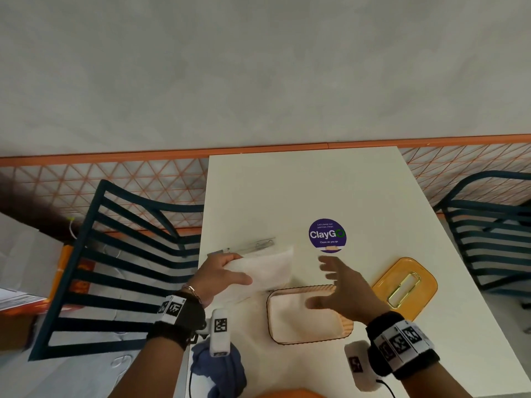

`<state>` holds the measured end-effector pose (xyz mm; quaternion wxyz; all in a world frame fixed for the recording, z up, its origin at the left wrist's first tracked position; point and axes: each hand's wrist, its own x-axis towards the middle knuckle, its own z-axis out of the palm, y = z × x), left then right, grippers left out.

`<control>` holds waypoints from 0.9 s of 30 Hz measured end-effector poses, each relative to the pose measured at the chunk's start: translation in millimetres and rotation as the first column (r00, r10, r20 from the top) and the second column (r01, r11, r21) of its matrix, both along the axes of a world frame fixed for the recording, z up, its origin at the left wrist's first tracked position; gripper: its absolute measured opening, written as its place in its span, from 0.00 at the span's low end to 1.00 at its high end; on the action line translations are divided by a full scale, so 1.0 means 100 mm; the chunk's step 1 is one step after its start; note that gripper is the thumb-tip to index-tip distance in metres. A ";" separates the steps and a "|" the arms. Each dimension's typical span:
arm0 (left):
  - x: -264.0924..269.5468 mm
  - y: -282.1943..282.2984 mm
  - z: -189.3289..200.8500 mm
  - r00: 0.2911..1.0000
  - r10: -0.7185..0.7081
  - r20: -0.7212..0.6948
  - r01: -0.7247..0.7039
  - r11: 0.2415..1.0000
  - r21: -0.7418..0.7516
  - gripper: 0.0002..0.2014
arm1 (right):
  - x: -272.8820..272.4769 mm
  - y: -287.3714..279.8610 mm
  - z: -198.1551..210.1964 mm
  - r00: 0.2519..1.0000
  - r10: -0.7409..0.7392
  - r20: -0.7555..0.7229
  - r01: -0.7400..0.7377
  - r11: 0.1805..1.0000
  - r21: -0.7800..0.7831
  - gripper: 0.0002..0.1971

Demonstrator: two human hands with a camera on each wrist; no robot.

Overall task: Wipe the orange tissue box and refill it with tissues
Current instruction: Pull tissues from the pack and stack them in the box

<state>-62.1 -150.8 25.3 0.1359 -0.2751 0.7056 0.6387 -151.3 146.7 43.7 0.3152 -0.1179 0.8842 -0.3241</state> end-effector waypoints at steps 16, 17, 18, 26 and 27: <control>0.17 0.76 -0.04 0.976 0.181 0.122 -0.218 0.758 0.615 0.24 | 0.27 -0.05 -0.02 0.877 -0.133 0.461 0.353 0.830 -0.432 0.21; 0.18 0.80 -0.03 0.986 0.132 0.105 -0.169 0.771 0.614 0.22 | 0.28 -0.03 -0.02 0.877 -0.127 0.464 0.351 0.829 -0.435 0.21; 0.19 0.84 -0.03 0.991 0.105 0.078 -0.131 0.792 0.597 0.21 | 0.28 -0.01 -0.02 0.878 -0.125 0.461 0.347 0.830 -0.436 0.20; 0.14 0.74 -0.02 0.985 0.163 -0.049 -0.147 0.961 0.236 0.27 | 0.17 0.08 0.05 0.955 -0.172 0.242 0.255 0.892 -0.372 0.13; 0.14 0.70 -0.01 0.991 0.114 -0.067 -0.106 0.987 0.120 0.25 | 0.15 0.05 0.09 0.974 -0.151 0.168 0.201 0.918 -0.341 0.13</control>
